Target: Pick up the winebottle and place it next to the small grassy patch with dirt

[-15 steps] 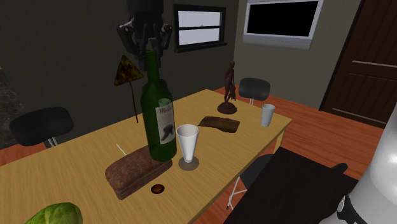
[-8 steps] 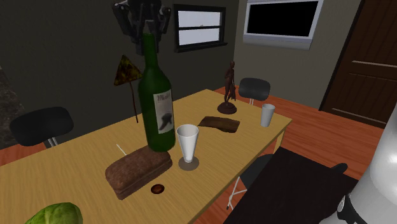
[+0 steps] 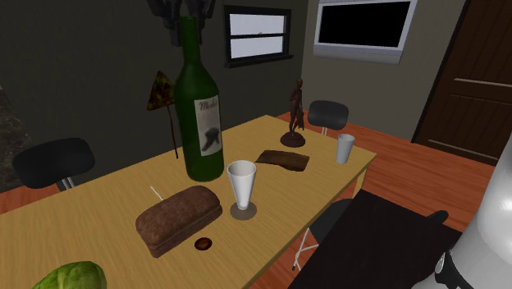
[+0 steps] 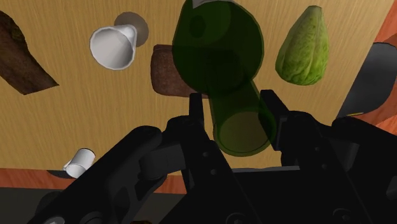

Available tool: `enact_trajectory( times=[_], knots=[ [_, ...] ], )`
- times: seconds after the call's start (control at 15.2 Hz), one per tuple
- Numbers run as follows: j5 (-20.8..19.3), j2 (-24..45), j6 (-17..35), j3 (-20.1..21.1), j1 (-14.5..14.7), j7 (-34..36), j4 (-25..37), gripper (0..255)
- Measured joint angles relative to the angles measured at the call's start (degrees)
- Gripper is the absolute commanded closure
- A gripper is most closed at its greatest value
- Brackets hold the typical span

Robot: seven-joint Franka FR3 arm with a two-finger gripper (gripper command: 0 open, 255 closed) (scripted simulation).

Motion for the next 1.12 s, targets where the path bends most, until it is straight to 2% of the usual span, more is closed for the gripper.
enact_trajectory(
  times=[0.2, 0.4, 1.12],
  knots=[
    [0.0, 0.0, -2.1, 0.0, 0.0, 0.0, 2.2, 255],
    [0.1, -0.9, -2.9, -1.7, -1.2, -2.8, 2.0, 255],
    [-0.1, -1.9, -3.1, -11.2, -7.4, -18.3, 0.9, 255]
  ],
)
